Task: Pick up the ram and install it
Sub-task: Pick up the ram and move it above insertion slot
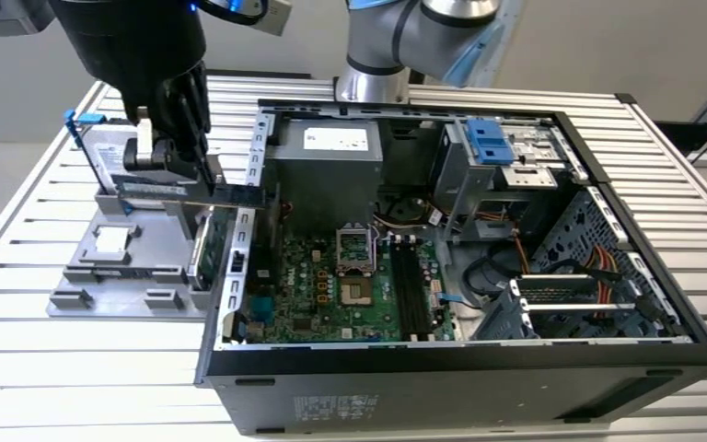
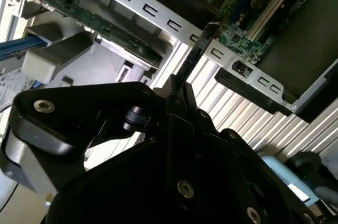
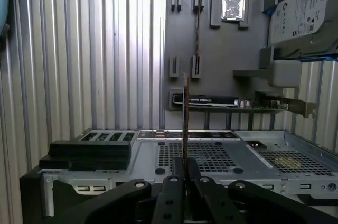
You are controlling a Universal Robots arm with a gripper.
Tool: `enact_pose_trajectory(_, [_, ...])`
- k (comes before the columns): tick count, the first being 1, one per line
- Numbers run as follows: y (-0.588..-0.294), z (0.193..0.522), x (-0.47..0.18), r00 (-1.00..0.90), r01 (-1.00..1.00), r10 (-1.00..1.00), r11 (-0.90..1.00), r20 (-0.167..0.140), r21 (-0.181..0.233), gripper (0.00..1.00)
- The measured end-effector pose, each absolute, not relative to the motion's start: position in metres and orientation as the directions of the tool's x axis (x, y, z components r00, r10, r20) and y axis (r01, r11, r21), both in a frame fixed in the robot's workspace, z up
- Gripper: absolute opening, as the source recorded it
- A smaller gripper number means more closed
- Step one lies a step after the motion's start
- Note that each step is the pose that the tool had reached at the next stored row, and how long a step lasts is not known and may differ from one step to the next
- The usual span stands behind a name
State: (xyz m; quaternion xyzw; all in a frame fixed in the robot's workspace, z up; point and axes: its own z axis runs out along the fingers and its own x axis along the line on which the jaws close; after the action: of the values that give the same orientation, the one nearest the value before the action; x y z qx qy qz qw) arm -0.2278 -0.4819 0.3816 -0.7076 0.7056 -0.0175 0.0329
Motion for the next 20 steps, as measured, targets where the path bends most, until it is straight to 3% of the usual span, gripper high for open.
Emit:
enact_pose_trajectory(7, [-0.482,0.38,-0.215,0.006,-0.997,-1.0,-0.004,-0.022,-0.077,0.0])
enact_pose_trajectory(14, [-0.482,0.38,-0.208,0.013,-0.991,-1.0,-0.01,-0.021,-0.13,0.0])
enact_pose_trajectory(20, [-0.482,0.379,-0.194,0.015,-0.991,-1.0,-0.012,-0.022,-0.131,0.0])
